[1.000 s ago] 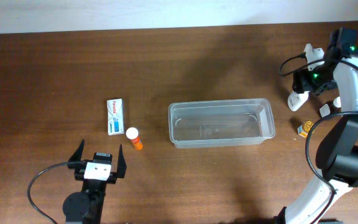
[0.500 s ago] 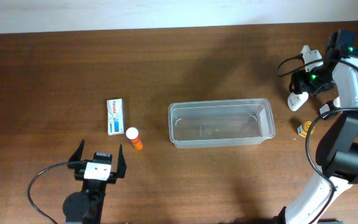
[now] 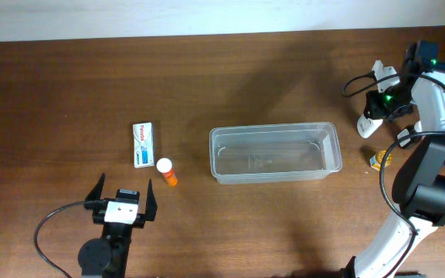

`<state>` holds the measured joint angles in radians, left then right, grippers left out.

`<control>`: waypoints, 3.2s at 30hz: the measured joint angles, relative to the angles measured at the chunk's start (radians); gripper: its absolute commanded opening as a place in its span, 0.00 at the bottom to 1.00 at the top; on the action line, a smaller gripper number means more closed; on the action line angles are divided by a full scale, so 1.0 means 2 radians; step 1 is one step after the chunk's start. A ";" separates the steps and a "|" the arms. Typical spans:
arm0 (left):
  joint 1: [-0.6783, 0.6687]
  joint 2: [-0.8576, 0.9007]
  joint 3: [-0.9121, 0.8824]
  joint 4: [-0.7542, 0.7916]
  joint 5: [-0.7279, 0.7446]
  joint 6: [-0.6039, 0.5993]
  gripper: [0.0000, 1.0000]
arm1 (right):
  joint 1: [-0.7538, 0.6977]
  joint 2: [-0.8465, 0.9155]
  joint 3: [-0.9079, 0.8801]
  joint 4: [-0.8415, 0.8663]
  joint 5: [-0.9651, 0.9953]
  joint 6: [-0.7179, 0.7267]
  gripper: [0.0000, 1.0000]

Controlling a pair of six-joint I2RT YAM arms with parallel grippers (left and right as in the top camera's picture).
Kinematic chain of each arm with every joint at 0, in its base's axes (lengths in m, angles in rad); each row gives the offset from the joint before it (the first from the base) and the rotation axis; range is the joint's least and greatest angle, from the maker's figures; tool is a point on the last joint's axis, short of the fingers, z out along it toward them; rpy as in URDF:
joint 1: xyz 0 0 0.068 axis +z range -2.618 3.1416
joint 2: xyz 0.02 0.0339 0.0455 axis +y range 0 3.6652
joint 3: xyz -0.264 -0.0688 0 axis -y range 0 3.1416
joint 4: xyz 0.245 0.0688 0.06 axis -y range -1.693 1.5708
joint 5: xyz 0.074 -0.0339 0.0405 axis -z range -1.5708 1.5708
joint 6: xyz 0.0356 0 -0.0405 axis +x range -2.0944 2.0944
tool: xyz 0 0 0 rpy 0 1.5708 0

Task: Pack container
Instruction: 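Lift the white spray bottle and carry it over the container, then lower the spray bottle into the container's right end and release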

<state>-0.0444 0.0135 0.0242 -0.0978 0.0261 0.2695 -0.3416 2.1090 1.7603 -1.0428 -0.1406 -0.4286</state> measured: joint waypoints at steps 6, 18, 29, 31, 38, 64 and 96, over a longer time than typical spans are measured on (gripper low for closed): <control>0.000 0.000 0.000 0.000 0.000 0.000 0.99 | 0.000 0.001 0.010 -0.032 0.000 0.004 0.20; 0.000 0.000 0.000 0.000 0.000 0.000 0.99 | 0.000 0.004 0.204 -0.228 -0.065 0.013 0.20; 0.000 0.000 0.000 0.000 0.000 0.000 0.99 | 0.022 -0.017 0.313 -0.325 -0.089 0.094 0.20; 0.000 0.000 0.000 0.000 0.000 0.000 0.99 | 0.039 -0.033 0.308 -0.324 -0.089 0.115 0.20; 0.000 0.000 0.000 0.000 0.000 0.000 0.99 | 0.144 -0.158 0.199 -0.325 -0.047 0.179 0.21; 0.000 0.000 0.000 0.000 0.000 0.000 0.99 | 0.184 -0.190 -0.155 -0.036 0.038 0.249 0.22; 0.000 0.000 0.000 0.000 0.000 0.000 0.99 | 0.184 -0.190 -0.228 0.055 0.021 0.212 0.62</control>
<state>-0.0444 0.0139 0.0242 -0.0978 0.0261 0.2695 0.0273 1.7294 1.3048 -0.9329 -0.0994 -0.0048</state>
